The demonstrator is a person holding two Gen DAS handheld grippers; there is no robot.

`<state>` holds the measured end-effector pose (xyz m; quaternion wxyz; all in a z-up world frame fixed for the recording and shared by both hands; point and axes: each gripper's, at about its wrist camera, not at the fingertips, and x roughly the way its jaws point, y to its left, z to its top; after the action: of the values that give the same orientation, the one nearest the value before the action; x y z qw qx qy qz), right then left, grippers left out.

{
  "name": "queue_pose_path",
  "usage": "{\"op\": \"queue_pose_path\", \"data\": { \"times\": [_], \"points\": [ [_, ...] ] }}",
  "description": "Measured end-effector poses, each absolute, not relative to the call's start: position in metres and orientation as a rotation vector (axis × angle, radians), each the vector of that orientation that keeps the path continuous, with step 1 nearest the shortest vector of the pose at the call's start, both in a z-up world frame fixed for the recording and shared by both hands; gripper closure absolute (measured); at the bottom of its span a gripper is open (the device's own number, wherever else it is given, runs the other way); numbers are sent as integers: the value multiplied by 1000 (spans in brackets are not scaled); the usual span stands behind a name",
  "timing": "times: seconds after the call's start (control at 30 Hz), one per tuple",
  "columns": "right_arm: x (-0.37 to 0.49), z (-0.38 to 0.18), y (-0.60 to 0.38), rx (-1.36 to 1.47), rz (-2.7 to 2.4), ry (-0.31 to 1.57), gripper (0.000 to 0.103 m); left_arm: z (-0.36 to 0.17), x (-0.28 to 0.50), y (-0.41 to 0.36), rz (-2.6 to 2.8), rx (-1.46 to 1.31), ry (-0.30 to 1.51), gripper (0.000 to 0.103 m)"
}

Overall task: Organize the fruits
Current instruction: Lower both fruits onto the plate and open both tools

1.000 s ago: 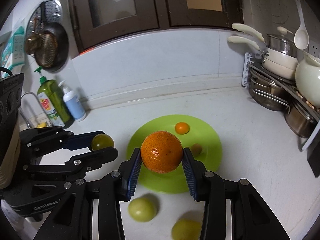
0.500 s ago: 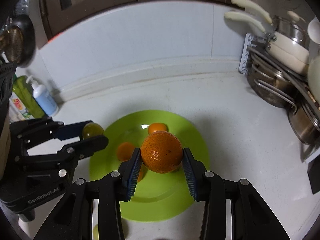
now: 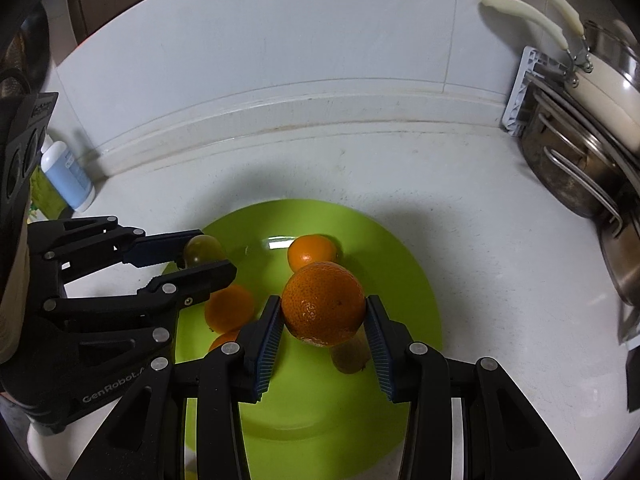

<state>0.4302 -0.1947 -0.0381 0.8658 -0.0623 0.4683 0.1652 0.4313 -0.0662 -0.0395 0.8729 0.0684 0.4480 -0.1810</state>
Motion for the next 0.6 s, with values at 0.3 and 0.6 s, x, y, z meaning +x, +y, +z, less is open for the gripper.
{"op": "queue_pose_path", "data": {
  "times": [0.3,0.6],
  "points": [
    [417,-37,-194,-151,319,958,52,-32,415,-58,-338,171,894,55],
    [374,-12,-202,-145,315,869,52,-1,366,-46,-315,183,787,44]
  ]
}}
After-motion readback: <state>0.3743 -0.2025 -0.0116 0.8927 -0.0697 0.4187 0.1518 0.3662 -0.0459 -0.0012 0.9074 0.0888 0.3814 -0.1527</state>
